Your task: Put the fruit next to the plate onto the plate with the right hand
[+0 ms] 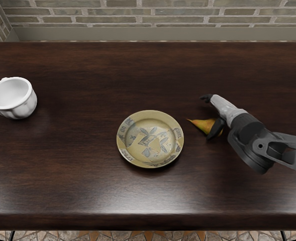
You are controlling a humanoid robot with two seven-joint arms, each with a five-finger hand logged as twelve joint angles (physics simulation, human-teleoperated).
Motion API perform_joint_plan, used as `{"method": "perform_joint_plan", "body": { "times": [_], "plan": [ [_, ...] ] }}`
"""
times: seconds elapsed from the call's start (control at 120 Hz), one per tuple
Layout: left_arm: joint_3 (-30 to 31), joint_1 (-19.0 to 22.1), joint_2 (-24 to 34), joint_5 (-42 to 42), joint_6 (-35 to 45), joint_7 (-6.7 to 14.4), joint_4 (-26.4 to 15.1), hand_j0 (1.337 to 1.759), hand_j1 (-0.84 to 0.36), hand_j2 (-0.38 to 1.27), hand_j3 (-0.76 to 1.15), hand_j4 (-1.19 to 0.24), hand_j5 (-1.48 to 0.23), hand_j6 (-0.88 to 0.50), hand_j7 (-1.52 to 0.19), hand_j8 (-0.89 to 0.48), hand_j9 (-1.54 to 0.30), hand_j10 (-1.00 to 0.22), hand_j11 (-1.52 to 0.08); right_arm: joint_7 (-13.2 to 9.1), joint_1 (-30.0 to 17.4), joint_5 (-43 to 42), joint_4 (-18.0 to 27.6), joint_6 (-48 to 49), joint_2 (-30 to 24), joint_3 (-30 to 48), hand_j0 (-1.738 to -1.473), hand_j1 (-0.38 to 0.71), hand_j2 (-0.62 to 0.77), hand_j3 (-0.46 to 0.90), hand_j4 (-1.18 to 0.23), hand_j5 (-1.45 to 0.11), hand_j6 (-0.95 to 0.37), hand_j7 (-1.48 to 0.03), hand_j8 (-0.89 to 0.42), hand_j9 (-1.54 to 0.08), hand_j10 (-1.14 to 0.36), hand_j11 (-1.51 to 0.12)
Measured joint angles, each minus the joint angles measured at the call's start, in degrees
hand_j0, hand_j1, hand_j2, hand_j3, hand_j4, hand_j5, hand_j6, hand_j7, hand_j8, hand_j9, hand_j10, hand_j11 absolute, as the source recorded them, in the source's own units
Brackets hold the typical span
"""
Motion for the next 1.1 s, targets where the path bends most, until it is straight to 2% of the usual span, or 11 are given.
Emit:
{"method": "perform_joint_plan", "body": {
  "times": [0.492,0.825,0.958,1.1],
  "plan": [
    [0.0,0.0,0.0,0.0,0.0,0.0,0.03,1.658,0.35,0.0,0.0,0.0,0.0,0.0,0.0,0.0,0.0,0.0,0.0,0.0,-0.55,0.19,0.0,0.29,-0.7,-0.09,-1.657,0.03,-0.1,0.0,-0.33,-0.43,-0.33,-0.43,-0.33,-0.43,-0.33,-0.43],
    [0.0,0.0,0.0,0.0,0.0,0.0,0.0,1.658,0.35,0.0,0.0,0.0,0.0,0.0,0.0,0.0,0.0,0.0,0.0,-0.03,-0.62,0.58,0.04,0.54,-0.72,-0.02,-1.657,0.18,-0.07,0.0,-0.46,-0.6,-0.46,-0.6,-0.45,-0.6,-0.46,-0.6],
    [0.0,0.0,0.0,0.0,0.0,0.0,0.03,1.658,0.35,0.0,0.0,0.0,0.0,0.0,0.0,0.0,0.0,0.0,0.0,-0.06,-0.65,0.59,0.05,0.62,-0.74,0.0,-1.655,0.21,-0.02,0.0,-0.51,-0.68,-0.48,-0.67,-0.4,-0.68,-0.51,-0.68],
    [0.0,0.0,0.0,0.0,0.0,0.0,0.02,1.658,0.35,0.0,0.0,0.0,0.0,0.0,0.0,0.0,0.0,0.0,0.0,-0.05,-0.63,0.68,0.04,0.66,-0.74,0.09,-1.654,0.23,0.1,0.0,-0.58,-0.77,-0.46,-0.76,-0.4,-0.77,-0.52,-0.77]
  ]
}}
